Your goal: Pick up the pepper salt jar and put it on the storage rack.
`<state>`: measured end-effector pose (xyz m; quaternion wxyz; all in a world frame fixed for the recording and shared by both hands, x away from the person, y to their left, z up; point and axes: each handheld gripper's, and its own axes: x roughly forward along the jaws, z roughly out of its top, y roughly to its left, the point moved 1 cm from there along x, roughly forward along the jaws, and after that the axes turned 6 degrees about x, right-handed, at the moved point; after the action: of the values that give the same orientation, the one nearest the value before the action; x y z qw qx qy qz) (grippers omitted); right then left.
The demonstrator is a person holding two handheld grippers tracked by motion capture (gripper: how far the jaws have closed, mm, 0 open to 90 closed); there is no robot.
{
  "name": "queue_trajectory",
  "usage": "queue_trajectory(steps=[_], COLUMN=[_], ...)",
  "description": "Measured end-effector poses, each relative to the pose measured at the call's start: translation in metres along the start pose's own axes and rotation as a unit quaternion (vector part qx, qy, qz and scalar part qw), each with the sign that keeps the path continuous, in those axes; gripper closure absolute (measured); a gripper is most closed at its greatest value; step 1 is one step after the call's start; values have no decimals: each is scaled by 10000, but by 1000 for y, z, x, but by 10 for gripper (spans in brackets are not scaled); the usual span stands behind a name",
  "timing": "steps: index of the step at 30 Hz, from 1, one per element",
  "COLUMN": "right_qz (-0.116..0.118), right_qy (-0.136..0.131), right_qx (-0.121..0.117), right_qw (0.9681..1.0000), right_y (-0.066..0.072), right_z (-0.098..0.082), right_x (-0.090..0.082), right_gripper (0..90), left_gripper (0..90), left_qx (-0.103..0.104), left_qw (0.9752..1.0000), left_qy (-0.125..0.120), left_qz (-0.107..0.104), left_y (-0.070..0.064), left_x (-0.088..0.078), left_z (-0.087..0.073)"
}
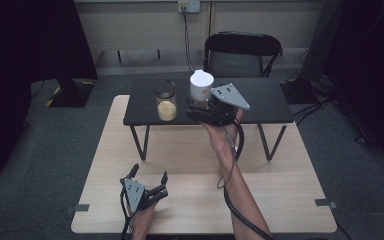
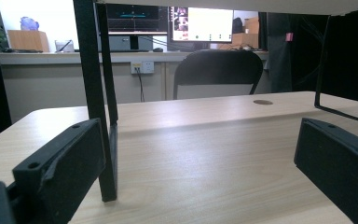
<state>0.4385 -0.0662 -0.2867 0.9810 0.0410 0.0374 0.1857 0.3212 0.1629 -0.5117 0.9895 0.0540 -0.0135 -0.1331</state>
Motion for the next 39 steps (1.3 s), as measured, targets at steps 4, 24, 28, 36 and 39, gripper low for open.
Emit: queue_trajectory(steps=[4,24,28,36,39], right_qz=[-11,-39,-26,-79,-138], right_qy=[-31,-281,-346,-377,-408], right_qx=[6,57,74,1,-14], right_qw=[10000,9996,9994,9993,9991], right_y=[-2,-7,-7,-9,-12], right_z=[0,-2,-2,-5,-5], right_x=[-4,-23,-29,-40,-44], right_gripper=[0,0,0,0,0], left_gripper=[13,13,14,14,14], left_qx=[-9,-14,-17,-11,-15], left_qw=[10000,10000,10000,10000,10000], left_qy=[6,16,15,11,14], left_qz=[7,23,15,-3,3], left_y=[0,0,0,0,0], left_x=[0,0,0,0,0], left_z=[0,0,0,0,0])
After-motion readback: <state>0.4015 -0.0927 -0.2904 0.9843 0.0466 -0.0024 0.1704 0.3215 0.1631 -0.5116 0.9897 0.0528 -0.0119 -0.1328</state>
